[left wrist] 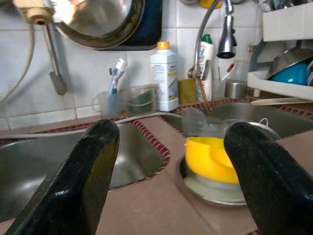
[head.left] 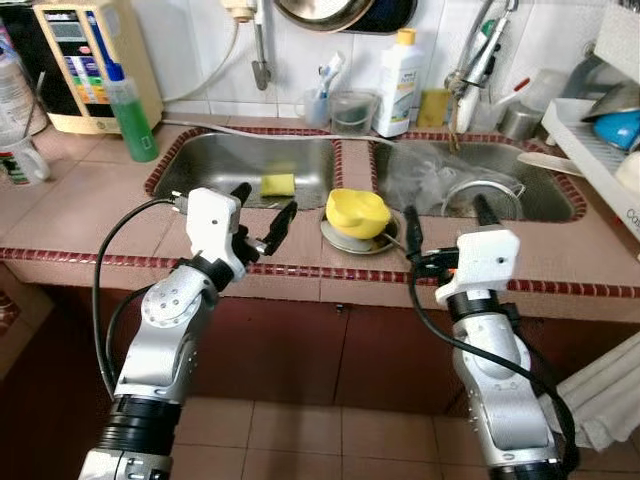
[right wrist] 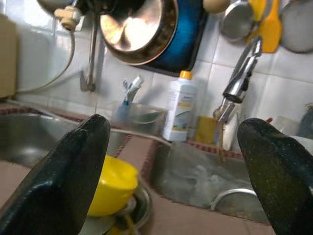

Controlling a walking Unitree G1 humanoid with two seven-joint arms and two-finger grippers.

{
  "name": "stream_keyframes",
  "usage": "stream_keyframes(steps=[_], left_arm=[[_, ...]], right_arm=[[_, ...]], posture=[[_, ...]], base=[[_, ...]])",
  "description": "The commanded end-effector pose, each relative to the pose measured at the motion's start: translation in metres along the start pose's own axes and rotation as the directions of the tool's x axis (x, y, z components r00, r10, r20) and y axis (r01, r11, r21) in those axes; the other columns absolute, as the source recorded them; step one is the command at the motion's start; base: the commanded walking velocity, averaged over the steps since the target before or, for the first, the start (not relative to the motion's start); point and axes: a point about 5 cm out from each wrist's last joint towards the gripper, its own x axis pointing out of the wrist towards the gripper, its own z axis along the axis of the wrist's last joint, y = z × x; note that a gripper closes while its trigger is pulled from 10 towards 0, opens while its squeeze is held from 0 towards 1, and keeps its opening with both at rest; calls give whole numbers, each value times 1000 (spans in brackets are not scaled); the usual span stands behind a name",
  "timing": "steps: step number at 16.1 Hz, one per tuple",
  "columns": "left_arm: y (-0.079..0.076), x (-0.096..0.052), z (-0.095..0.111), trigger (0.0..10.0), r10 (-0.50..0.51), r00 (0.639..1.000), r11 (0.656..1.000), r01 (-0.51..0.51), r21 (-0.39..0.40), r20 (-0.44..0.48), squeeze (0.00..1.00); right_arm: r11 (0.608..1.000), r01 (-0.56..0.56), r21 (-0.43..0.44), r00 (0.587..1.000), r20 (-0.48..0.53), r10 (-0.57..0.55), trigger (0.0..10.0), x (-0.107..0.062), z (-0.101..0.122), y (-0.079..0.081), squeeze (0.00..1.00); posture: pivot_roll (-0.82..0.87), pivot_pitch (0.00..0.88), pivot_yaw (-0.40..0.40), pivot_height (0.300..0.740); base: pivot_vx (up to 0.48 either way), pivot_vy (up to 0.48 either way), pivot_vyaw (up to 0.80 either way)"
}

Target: Kitchen organization

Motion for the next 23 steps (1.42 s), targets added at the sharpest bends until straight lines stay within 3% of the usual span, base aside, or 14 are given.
stream_keyframes(steps=[1,4,9,13,18,20,22,23], left_arm=[[0,-1,3,10000,-17,1000,1000,17,13,1,0],[-2,-4,-2,10000,-50,998,999,50,-2,-29,0],[-4,-7,-11,10000,-98,991,994,102,41,-92,0],[-11,-4,-13,10000,-113,987,993,115,15,-112,0],[-10,-4,-12,10000,-118,987,993,120,8,-106,0],[-7,-7,-12,10000,-116,988,993,118,15,-106,0],[-1,-13,-12,10000,-109,988,993,112,23,-109,0],[1,-14,-12,10000,-107,988,994,110,19,-108,0]], right_arm=[[1000,-8,10,1000,-29,8,10000,-2,-4,-1,0],[998,-56,-8,996,-63,55,10000,-8,-9,-6,0],[985,-162,-63,971,-186,147,10000,-24,-26,-20,0],[983,-176,-57,970,-178,164,10000,-25,-23,-20,0],[981,-185,-55,969,-174,173,10000,-29,-23,-22,0],[988,-156,-1,977,-146,154,10000,-44,-20,-21,0],[990,-144,7,978,-154,144,10000,-63,-20,-22,0],[990,-139,6,979,-152,138,10000,-65,-18,-24,0]], posture=[[-131,0,1,740],[-133,0,-4,740],[-138,0,-5,740],[-145,0,2,740],[-148,0,4,740],[-141,0,-3,740],[-145,0,-1,740],[-146,0,0,740]], base=[[0,0,0],[0,0,0],[0,0,0],[0,0,0],[103,0,0],[0,0,0],[122,0,0],[274,0,0]])
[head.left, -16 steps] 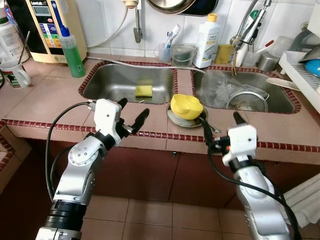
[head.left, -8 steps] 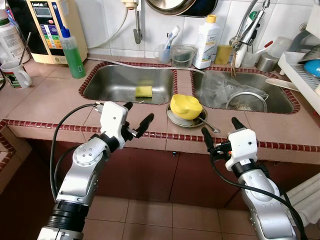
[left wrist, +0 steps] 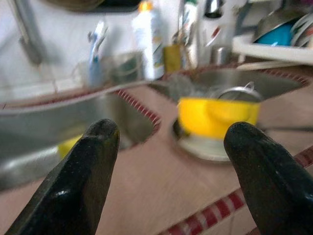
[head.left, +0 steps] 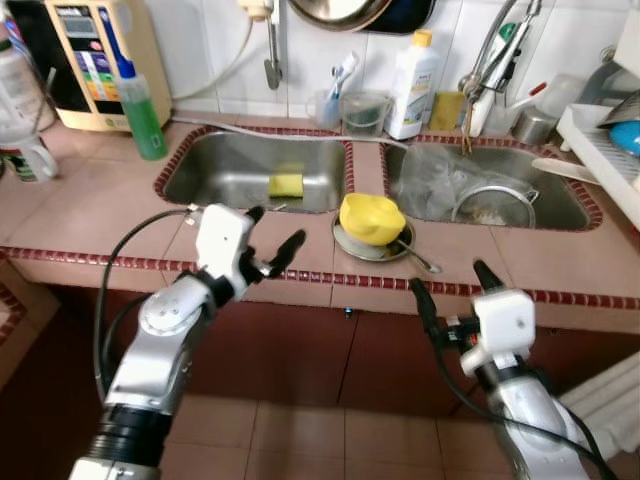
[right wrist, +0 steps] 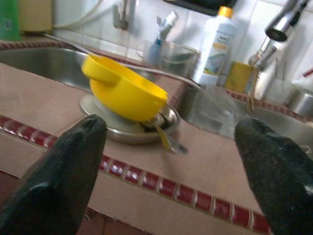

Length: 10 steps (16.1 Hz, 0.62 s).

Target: Kitchen organization

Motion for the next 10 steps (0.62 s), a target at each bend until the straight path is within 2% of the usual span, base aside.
stream_keyframes(steps=[1,2,4,7,10], left_arm=[[4,-2,6,10000,-1,1000,1000,1,15,25,0],[6,-1,9,10000,4,999,1000,-4,7,35,0],[12,1,20,10000,23,996,1000,-22,-12,82,0],[17,1,26,10000,36,994,999,-34,-25,101,0],[21,1,29,10000,52,993,998,-49,-27,107,0]], right_arm=[[1000,20,-9,997,70,-20,10000,3,15,-7,0],[1000,30,1,995,100,-30,10000,6,22,-9,0],[998,57,18,975,214,-59,10000,19,50,-17,0],[999,52,17,958,281,-54,10000,27,71,-18,0],[999,43,16,950,308,-46,10000,31,82,-19,0]], posture=[[-151,0,5,740],[-151,0,5,740],[-153,0,9,740],[-148,0,7,740],[-144,0,3,740]], base=[[307,0,0],[334,0,0],[308,0,0],[316,0,0],[351,0,0]])
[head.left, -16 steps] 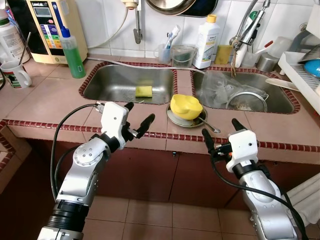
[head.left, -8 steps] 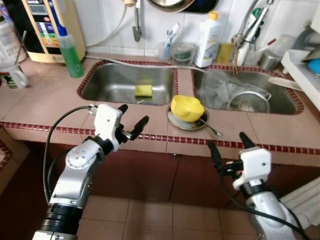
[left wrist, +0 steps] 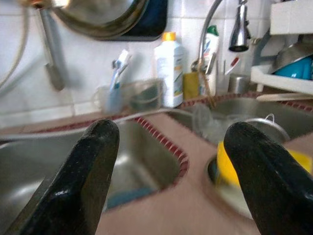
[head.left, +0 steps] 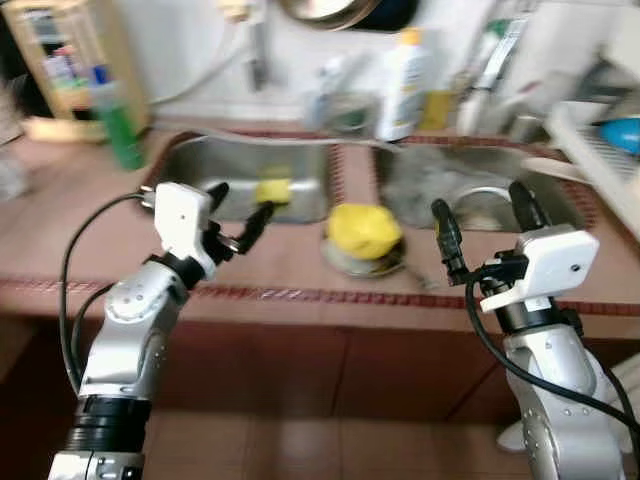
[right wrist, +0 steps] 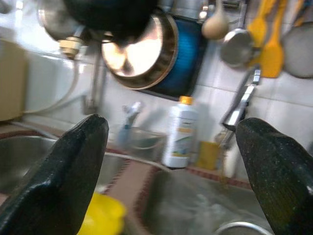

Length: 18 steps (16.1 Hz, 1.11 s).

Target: Kitchen organization

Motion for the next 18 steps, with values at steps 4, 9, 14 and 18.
stream_keyframes(steps=[4,9,14,18], left_arm=[[-4,4,3,10000,-12,1000,1000,12,-12,7,0],[-7,8,0,10000,-8,999,1000,7,-11,-50,0],[-25,29,12,10000,-55,988,998,56,-2,-143,0],[-42,39,24,10000,-104,985,990,116,80,-136,0]], right_arm=[[1000,-11,-11,1000,9,11,10000,4,7,-2,0],[1000,12,20,1000,-9,-11,10000,6,7,-3,0],[987,136,89,987,-94,-128,10000,-1,-6,3,0],[978,196,71,973,-135,-186,10000,-8,-11,8,0]], posture=[[-144,0,2,740],[-148,0,5,740],[-157,0,6,740],[-174,0,25,740]], base=[[348,0,0],[116,0,0],[0,0,0],[0,0,0]])
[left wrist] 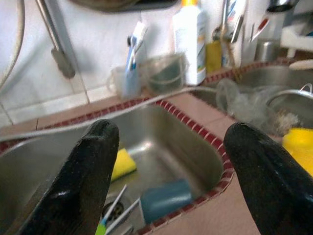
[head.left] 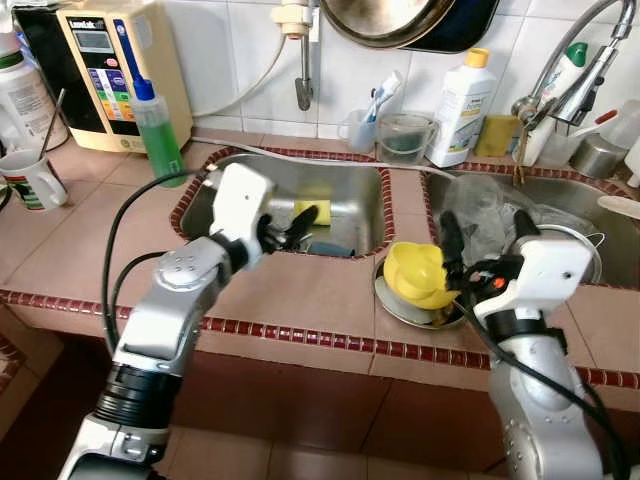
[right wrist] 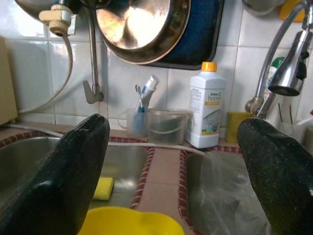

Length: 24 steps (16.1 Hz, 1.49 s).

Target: Kitchen organization

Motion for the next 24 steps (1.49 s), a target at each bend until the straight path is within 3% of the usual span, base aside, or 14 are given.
stream_keyframes(steps=[1,5,8,24], left_arm=[[-3,3,10,10000,-7,1000,1000,7,13,26,0],[-8,3,13,10000,-27,997,999,30,-35,66,0],[-8,0,14,10000,-36,997,998,33,47,72,0],[-7,-2,14,10000,-25,997,999,23,23,73,0]], right_arm=[[1000,8,-13,1000,20,-8,10000,0,5,0,0],[1000,17,-11,999,32,-17,10000,-2,7,4,0],[1000,-29,10,999,27,28,10000,-5,5,12,0],[996,-92,13,995,25,92,10000,-4,2,21,0]], posture=[[-178,0,29,740],[-181,0,38,740],[-172,0,34,740],[-163,0,24,740]], base=[[0,0,0],[0,0,0],[0,0,0],[0,-321,0]])
